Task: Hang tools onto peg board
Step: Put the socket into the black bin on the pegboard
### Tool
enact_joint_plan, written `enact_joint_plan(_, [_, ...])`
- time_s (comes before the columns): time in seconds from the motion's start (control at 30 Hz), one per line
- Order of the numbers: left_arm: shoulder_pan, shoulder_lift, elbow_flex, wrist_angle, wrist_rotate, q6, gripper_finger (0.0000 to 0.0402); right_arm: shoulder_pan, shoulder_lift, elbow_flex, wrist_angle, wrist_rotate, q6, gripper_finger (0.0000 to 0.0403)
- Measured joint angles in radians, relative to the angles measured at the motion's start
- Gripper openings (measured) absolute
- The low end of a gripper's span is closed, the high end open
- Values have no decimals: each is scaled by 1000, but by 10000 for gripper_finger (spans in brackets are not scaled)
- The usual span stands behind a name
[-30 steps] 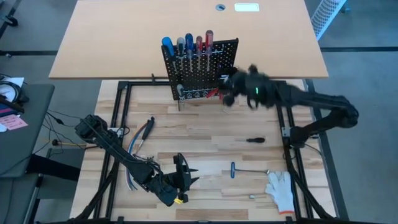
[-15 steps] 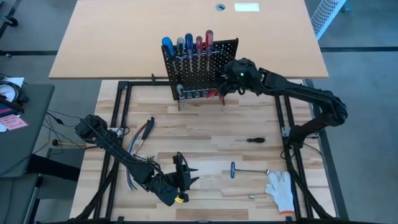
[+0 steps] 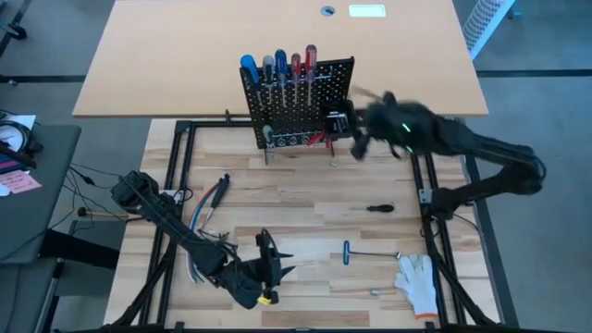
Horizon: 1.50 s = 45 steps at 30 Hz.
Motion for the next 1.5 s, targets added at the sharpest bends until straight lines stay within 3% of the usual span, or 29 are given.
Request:
enact_joint_plan(0.13, [-2,0,0,1,-30,0,136,241,-116,-45,-68,138,39,211])
enact_joint_plan(0.33, [2,0,0,45,-35,0,136,688,-201,-201,-119,308,270,201])
enact_joint_plan(0.5, [21,0,0,124,-35,0,136,1015,-126,-334,-118,403,513,191])
enact_joint_plan(0.7, [75,0,0,181,23,16,136,1259,76,-378,-111,405,838,183])
enact_joint_plan(0.9, [137,0,0,208,211,39,136,1379,294,-376,-102,262,1048,184])
enact_joint_plan(1.03, [157,0,0,216,214,32,136,1377,399,-376,-102,110,1216,196])
enact_joint_plan(1.2, [156,0,0,222,217,94,136,1336,499,-376,-83,-82,1307,233])
enact_joint_plan(1.37, [165,0,0,243,217,150,136,1302,594,-372,25,-170,1267,254])
enact_joint_plan(1.5, [180,0,0,239,218,211,136,1283,639,-351,10,-190,1268,255])
